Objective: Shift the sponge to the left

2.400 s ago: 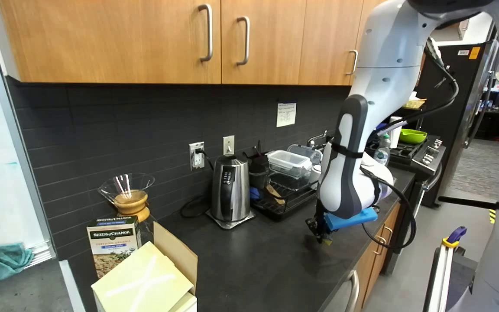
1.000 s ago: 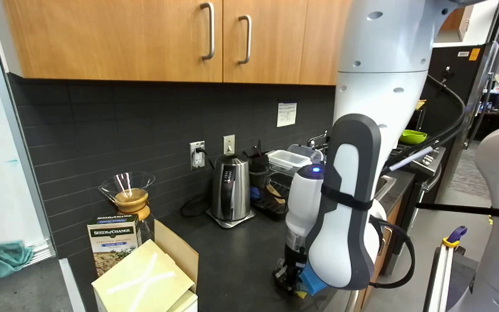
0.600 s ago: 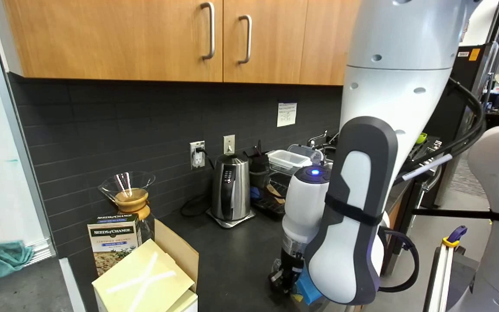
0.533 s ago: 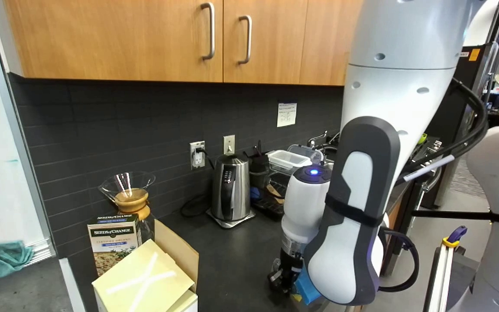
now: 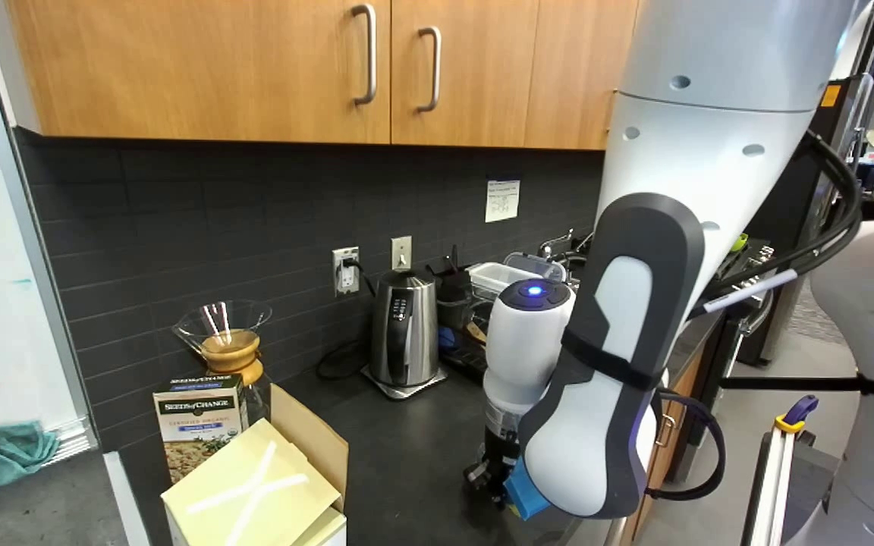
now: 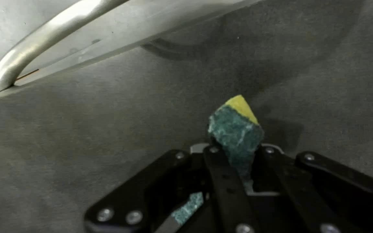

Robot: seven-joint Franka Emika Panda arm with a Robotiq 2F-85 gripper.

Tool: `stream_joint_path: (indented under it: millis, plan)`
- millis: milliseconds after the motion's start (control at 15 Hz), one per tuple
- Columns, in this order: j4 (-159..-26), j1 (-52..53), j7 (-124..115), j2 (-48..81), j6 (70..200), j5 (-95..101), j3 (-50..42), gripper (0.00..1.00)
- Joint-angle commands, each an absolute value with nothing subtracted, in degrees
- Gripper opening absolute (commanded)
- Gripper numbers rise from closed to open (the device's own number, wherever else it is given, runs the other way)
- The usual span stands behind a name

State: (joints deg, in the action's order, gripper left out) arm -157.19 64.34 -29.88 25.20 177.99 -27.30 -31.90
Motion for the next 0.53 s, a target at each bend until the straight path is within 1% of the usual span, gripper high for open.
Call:
stream_joint_path:
  millis: [0,467]
  plan:
    - [-157.5,68.0,-30.9,24.0,176.0,-27.1,-35.8,0.05]
    - [-154.8,73.3,-31.3,24.3,169.5,-26.2,-42.5,0.05]
